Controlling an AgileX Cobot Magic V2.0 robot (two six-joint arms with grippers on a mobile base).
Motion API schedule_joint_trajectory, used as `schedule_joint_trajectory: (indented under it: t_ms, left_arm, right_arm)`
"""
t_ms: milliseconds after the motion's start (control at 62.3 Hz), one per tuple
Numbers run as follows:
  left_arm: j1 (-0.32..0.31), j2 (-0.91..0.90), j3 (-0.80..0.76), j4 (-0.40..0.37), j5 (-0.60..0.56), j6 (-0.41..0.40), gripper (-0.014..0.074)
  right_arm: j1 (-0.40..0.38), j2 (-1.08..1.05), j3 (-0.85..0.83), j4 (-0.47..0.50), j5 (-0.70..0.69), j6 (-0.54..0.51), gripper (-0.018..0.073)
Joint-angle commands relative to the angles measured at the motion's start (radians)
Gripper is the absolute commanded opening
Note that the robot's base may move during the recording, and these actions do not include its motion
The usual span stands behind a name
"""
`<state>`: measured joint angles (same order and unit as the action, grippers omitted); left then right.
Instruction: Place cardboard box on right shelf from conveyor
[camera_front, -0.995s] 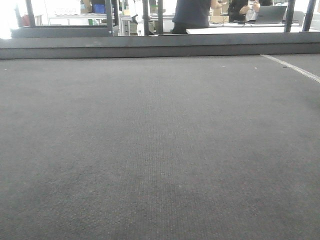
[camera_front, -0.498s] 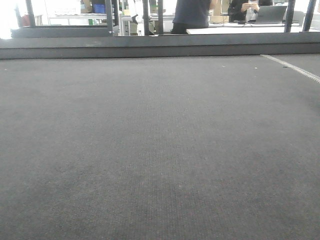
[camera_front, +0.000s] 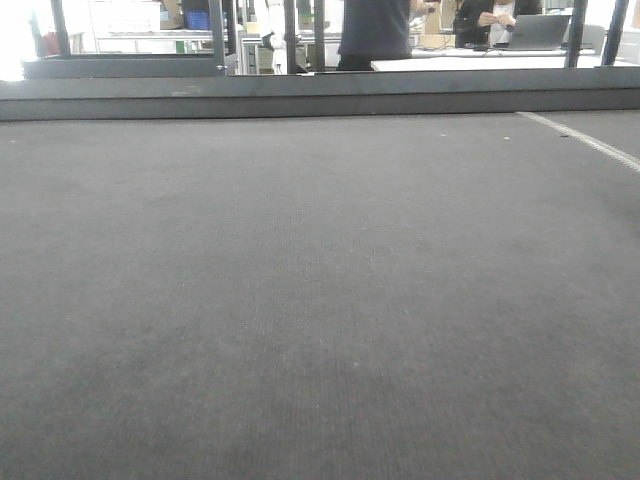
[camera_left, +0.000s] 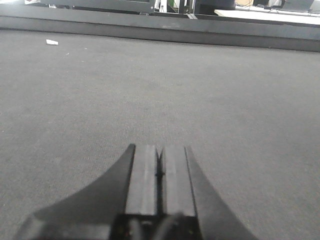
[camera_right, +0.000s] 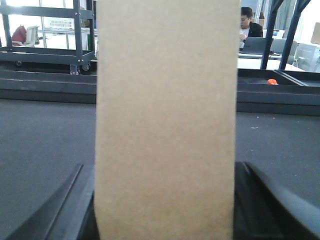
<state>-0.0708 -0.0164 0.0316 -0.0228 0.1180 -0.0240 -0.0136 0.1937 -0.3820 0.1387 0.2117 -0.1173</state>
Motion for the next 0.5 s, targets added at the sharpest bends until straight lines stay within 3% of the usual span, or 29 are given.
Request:
schedule_joint_trajectory:
  t_ms: [0,482]
  left_arm:
    - [0.002,-0.008,0.008,0.001,-0.085,-0.005,-0.0116]
    - [0.002,-0.008,0.008,0.001,-0.085,-0.005,-0.0116]
  right_arm:
    - [-0.006,0.007,-0.029,-0.009,-0.097,-0.008,0.0074]
    - [-0.006,0.007,-0.029,-0.009,-0.097,-0.008,0.0074]
